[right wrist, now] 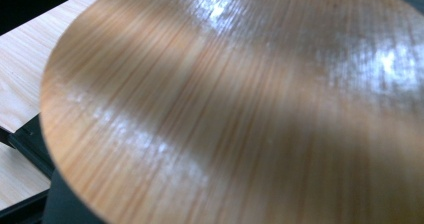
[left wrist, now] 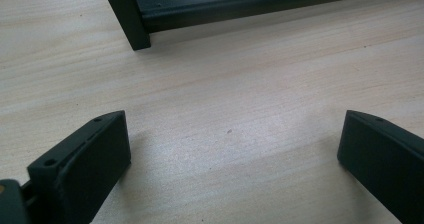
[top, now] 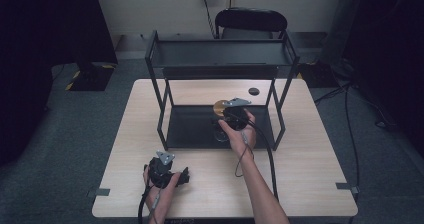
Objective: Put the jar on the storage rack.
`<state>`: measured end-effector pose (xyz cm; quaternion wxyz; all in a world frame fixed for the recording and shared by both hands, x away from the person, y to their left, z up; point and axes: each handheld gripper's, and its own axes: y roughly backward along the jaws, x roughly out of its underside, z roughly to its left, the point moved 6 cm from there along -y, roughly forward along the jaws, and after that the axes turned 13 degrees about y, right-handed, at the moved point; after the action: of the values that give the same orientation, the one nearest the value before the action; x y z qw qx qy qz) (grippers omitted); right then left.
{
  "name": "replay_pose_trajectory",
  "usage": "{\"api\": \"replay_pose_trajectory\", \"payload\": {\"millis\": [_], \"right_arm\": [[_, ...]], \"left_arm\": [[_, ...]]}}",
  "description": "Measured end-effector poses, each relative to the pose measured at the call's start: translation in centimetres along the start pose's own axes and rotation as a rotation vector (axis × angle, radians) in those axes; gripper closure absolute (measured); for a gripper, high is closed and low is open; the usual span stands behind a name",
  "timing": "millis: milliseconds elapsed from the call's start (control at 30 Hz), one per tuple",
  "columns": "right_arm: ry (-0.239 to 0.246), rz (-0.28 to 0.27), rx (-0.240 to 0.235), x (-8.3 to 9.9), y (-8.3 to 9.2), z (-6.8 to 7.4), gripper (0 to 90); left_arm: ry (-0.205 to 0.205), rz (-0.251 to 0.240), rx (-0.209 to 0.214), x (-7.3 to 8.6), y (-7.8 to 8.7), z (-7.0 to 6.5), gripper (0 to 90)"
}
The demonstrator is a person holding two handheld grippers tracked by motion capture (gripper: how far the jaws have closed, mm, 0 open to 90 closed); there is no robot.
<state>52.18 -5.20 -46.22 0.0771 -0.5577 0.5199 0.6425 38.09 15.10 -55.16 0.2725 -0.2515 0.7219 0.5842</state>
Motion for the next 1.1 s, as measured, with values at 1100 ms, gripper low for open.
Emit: {"api": "replay_pose_trajectory", "payload": {"millis": [1100], "right_arm": [[-0.035,-0.036,0.01,-0.2,1.4,0.0,1.9]], "left_arm": [[0.0,0.0,0.0,0.0,0.0,0.0,0.0]]}}
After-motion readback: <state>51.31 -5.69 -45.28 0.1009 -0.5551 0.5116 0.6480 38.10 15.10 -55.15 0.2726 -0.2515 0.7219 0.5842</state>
